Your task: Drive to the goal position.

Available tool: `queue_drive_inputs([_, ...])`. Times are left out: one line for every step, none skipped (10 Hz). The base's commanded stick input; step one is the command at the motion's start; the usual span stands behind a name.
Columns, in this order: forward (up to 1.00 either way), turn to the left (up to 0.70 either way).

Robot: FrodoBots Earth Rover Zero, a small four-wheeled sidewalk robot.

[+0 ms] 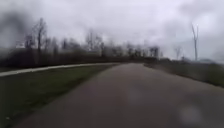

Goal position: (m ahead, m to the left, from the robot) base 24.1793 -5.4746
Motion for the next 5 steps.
queue_drive_inputs([0.7, 0.0])
queue_drive_inputs([0.7, 0.0])
queue_drive_inputs([0.7, 0.0])
queue_drive_inputs([0.7, 0.0])
queue_drive_inputs([0.7, 0.0])
